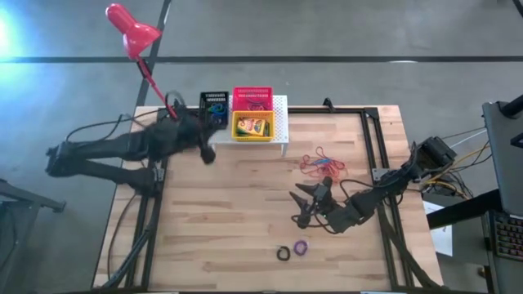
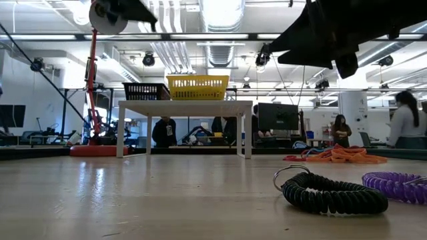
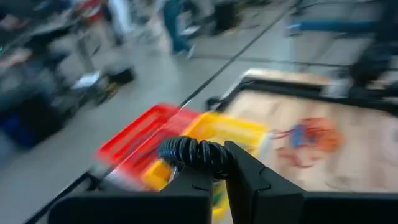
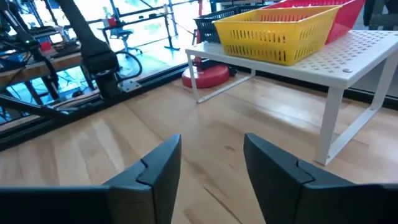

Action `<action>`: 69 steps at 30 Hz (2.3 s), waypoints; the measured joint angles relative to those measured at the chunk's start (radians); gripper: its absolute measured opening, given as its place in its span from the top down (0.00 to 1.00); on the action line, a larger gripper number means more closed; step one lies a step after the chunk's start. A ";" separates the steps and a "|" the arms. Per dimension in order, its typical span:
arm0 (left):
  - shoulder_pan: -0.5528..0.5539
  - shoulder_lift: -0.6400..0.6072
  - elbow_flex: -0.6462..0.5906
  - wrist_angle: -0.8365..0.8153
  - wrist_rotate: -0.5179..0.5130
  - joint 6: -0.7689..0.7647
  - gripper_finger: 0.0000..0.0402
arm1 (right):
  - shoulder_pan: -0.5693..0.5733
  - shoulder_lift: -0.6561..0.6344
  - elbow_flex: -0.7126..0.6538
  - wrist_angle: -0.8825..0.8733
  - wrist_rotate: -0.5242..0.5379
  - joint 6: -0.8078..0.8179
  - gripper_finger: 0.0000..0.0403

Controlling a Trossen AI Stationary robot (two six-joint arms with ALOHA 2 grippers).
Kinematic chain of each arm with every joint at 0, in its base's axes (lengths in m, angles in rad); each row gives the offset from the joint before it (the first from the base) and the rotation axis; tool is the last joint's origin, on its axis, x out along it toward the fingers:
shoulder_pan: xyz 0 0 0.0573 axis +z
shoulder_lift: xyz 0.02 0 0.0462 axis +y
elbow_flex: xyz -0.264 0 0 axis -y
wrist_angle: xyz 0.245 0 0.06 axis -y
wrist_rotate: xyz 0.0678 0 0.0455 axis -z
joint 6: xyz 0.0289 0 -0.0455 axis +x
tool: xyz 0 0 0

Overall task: Pick & Place Office Desk Supplies
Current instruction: Put the right black spring keychain into the black bin on the shelf, then put the blue rubber band into the red bin on the shelf on the shelf

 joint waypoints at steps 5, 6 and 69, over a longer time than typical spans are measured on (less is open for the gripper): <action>0.334 0.047 -0.001 -0.026 0.272 -0.051 0.95 | -0.025 0.000 0.000 0.005 0.000 0.003 0.59; 0.393 0.063 -0.002 -0.026 0.317 -0.058 0.95 | -0.029 0.000 0.000 0.006 0.000 0.003 0.60; -0.064 0.013 -0.322 0.479 0.498 0.198 0.47 | -0.281 -0.487 0.005 -1.166 -0.716 0.675 0.58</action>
